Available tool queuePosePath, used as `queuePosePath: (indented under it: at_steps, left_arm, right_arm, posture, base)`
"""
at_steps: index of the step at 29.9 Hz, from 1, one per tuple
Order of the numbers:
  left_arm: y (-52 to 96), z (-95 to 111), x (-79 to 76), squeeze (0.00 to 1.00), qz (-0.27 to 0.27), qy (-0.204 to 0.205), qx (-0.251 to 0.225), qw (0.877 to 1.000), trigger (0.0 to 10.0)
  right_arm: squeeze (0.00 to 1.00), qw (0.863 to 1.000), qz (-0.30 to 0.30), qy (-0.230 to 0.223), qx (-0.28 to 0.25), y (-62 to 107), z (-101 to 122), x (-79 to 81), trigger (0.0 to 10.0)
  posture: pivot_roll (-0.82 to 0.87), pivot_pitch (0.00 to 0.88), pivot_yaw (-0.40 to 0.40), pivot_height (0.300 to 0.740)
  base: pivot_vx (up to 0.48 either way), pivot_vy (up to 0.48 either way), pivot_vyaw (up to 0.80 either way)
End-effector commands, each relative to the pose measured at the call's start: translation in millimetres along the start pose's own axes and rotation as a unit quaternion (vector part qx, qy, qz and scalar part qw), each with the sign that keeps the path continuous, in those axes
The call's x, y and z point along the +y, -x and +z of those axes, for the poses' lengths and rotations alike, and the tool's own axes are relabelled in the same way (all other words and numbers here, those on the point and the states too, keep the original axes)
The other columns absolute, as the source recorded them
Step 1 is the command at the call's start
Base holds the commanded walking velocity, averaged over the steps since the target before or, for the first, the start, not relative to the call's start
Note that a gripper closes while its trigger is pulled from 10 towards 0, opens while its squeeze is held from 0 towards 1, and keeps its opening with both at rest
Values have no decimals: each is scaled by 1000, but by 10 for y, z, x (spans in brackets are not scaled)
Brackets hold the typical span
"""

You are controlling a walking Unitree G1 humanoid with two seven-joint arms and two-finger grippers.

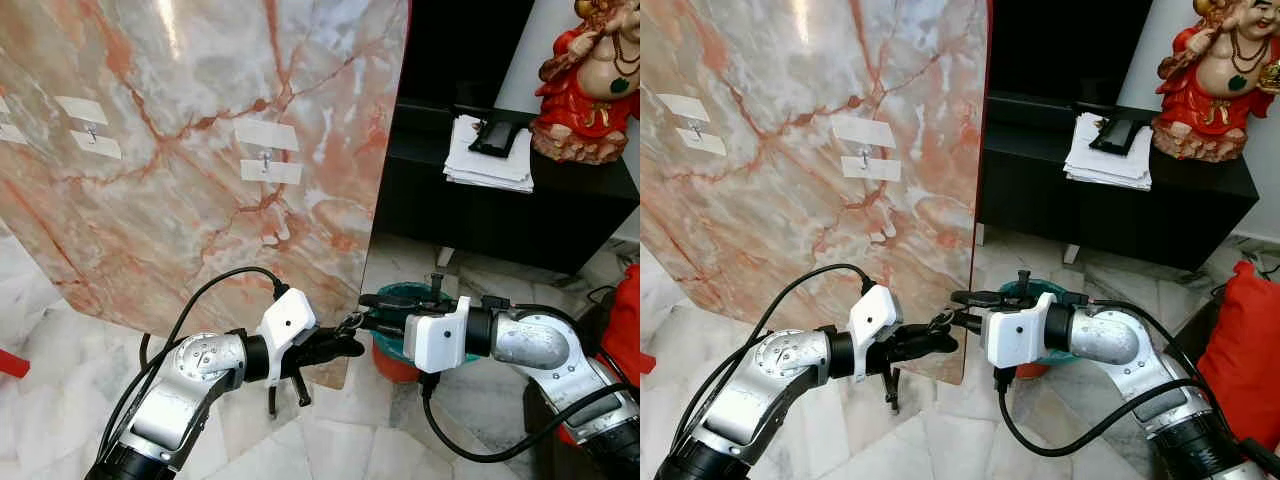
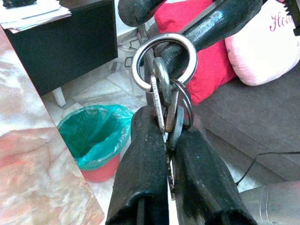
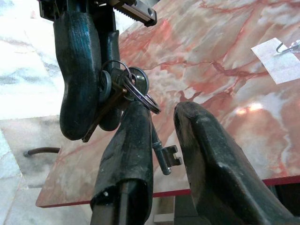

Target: Hang keys on a hook

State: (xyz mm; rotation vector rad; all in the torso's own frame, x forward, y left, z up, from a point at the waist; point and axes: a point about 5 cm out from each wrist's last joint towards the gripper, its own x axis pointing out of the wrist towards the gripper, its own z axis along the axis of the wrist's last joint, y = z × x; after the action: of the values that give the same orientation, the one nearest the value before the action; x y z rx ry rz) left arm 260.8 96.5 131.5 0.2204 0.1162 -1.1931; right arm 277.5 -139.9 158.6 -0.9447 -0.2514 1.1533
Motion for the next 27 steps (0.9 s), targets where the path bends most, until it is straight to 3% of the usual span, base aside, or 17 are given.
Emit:
queuePosePath:
  at_steps: [1, 2, 3, 4, 20, 21, 26, 27]
  left_arm:
    - [-22, -34, -24, 0, -13, 4, 13, 1000, 10000]
    - [-21, -34, -24, 0, -12, 4, 13, 1000, 10000]
    - [-21, -34, -24, 0, -12, 4, 13, 1000, 10000]
    - [-21, -33, -25, 0, -12, 4, 13, 1000, 10000]
    - [-19, -33, -21, 0, -12, 4, 13, 1000, 10000]
    - [-20, -33, -20, 0, -11, 4, 13, 1000, 10000]
    - [-21, -33, -20, 0, -11, 3, 13, 1000, 10000]
    - [-20, -35, -20, 0, -11, 3, 13, 1000, 10000]
  right_arm:
    - [0, 1000, -3, 11, -4, -9, 22, -43, 9059]
    - [0, 1000, -2, 11, -5, -10, 22, -40, 4510]
    - [0, 1000, 0, 11, -6, -10, 23, -37, 1137]
    - [0, 1000, 1, 11, -6, -10, 25, -32, 0]
    - [0, 1000, 6, 14, -5, -12, 21, -18, 0]
    - [0, 1000, 3, 15, 1, -12, 3, -19, 10000]
    - [0, 1000, 4, 14, 6, -16, -15, -13, 10000]
    - [278, 1000, 5, 13, 4, -15, -10, -11, 10000]
  posture:
    - [5, 76, 7, 740]
    - [5, 76, 7, 740]
    - [5, 76, 7, 740]
    - [6, 76, 6, 740]
    - [7, 77, 6, 740]
    - [7, 77, 6, 740]
    - [8, 75, 6, 740]
    - [8, 75, 6, 740]
  base:
    - [0, 0, 0]
    - [0, 0, 0]
    - [0, 0, 0]
    - [0, 0, 0]
    - [0, 0, 0]
    - [0, 0, 0]
    - [0, 0, 0]
    - [0, 0, 0]
